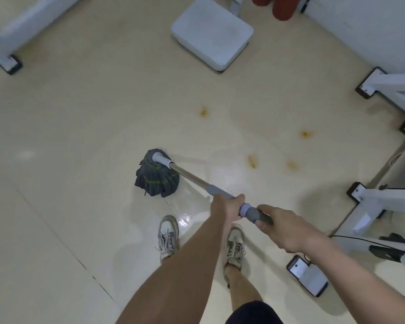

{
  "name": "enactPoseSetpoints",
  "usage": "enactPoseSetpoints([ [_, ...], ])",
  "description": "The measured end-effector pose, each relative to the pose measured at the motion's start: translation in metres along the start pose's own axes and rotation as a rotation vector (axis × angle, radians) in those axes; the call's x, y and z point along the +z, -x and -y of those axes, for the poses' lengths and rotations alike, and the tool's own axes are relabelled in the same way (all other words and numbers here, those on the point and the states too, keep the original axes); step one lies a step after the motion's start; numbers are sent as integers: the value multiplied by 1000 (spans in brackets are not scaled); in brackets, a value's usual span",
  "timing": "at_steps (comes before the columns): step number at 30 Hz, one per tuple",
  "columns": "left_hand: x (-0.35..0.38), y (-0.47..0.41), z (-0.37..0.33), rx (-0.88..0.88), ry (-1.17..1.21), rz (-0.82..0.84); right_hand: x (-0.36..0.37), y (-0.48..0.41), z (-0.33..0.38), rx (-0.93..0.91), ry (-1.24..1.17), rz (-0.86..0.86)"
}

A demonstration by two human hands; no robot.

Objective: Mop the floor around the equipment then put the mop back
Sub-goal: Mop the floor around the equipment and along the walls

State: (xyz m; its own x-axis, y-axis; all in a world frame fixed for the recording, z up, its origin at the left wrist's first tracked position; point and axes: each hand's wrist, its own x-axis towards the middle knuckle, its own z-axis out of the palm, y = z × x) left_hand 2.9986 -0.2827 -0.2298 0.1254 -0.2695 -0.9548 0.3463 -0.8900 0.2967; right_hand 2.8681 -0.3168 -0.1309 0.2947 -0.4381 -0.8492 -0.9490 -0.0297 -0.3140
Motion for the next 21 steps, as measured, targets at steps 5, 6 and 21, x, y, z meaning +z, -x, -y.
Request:
enactPoseSetpoints([
  [5,-59,-38,-31,135,-312,-111,22,-28,58,178,-818,148],
  [6,-74,-48,-39,170,-378,-114,30,-37,72,207,-911,157],
  [21,-169,-147,-129,343,-816,-160,75,-184,204,105,-682,-168],
])
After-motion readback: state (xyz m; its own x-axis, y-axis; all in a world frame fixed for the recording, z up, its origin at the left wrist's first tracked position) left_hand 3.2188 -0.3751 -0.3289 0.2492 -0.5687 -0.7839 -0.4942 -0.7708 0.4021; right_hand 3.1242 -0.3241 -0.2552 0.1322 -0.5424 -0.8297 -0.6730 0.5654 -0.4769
